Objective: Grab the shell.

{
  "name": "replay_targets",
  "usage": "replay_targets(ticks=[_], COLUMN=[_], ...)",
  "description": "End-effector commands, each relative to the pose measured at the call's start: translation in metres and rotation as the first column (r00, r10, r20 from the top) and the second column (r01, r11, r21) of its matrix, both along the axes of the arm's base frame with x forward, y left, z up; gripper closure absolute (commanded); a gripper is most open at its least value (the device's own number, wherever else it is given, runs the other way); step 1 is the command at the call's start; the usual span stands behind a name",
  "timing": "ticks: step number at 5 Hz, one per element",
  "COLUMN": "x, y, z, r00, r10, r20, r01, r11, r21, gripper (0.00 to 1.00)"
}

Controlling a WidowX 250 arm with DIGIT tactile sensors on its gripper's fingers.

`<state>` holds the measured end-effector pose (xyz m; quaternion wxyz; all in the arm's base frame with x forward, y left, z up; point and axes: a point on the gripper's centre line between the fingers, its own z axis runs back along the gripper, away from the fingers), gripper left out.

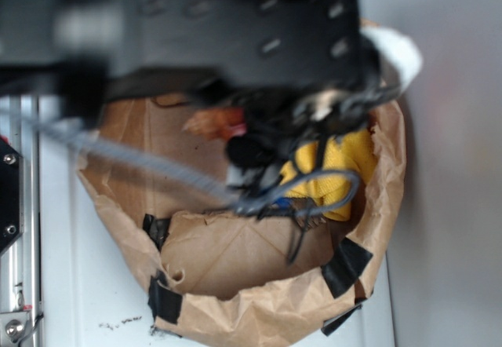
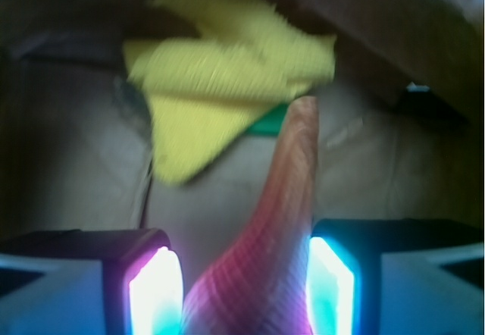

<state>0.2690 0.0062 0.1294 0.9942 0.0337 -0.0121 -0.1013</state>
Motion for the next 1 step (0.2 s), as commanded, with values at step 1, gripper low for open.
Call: replay_targets(ticks=[1], x=[-0.0203], y=[-0.0143], z=[0.0241], r00=[0.996], r10=[-0.04], r20=[0.076], r01=[0.038], r11=[0.999], r21=[0.03], gripper=[1.0])
